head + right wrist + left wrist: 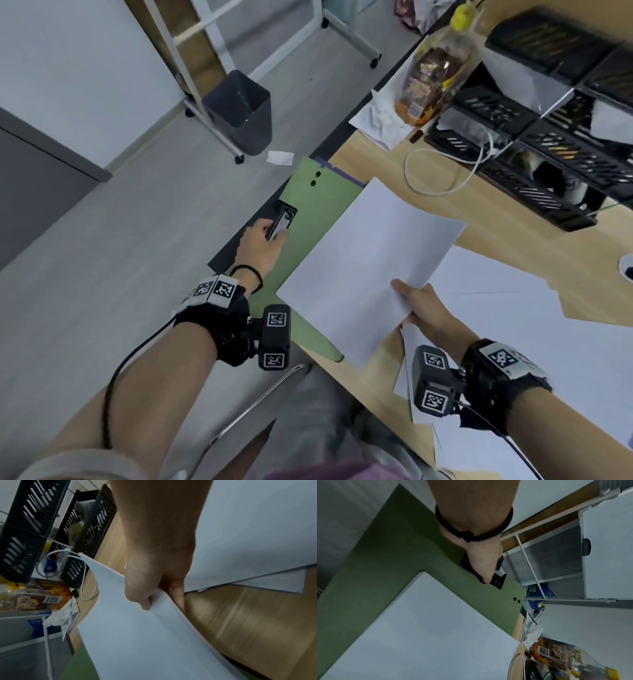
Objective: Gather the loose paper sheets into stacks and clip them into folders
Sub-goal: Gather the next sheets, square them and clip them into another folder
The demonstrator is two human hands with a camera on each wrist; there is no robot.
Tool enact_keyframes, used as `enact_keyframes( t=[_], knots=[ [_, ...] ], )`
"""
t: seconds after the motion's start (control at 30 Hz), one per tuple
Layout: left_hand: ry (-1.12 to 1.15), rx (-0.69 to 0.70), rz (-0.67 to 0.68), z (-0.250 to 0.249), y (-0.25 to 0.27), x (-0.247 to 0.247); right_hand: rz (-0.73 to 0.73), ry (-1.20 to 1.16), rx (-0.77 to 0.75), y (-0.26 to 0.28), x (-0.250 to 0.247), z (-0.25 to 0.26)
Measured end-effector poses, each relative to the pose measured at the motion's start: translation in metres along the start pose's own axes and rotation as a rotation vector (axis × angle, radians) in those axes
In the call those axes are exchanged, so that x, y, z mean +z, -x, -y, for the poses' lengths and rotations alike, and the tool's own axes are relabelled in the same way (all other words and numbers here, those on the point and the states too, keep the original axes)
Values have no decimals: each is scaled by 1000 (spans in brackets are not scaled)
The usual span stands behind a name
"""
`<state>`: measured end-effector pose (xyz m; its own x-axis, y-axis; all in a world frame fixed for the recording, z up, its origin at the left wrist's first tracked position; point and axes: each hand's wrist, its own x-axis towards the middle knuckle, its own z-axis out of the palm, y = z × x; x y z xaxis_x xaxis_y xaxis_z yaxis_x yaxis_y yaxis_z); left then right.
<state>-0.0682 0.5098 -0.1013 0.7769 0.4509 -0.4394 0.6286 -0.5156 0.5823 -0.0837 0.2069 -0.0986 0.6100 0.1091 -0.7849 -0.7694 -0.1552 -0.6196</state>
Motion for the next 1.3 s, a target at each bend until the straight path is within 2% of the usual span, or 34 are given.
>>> enact_keyframes(
  t=[0.17,0.3,0.4,0.63,0.77,0.93,1.17,1.3],
  knots=[
    [-74,100,42,4,7,-8,37,-12,-18,-2,-9,0],
    [24,128,75,-1,11,-6,13,-48,-55,1,-23,-3],
    [124,135,125,-24,20,8,-23,-120,-89,12,-46,-3],
    [116,195,295,-98,76,97,-192,-170,-125,68,-152,-30],
    [1,278,426,-132,119,156,-212,-142,-108,103,-213,-74],
    [-216,429,595,-153,162,197,-290,-168,-48,133,-258,-115],
    [-187,322,637,-150,210,224,-300,-132,-18,150,-275,-151],
    [-319,250,613,-150,218,233,-300,-101,-1,156,-279,-162]
  ],
)
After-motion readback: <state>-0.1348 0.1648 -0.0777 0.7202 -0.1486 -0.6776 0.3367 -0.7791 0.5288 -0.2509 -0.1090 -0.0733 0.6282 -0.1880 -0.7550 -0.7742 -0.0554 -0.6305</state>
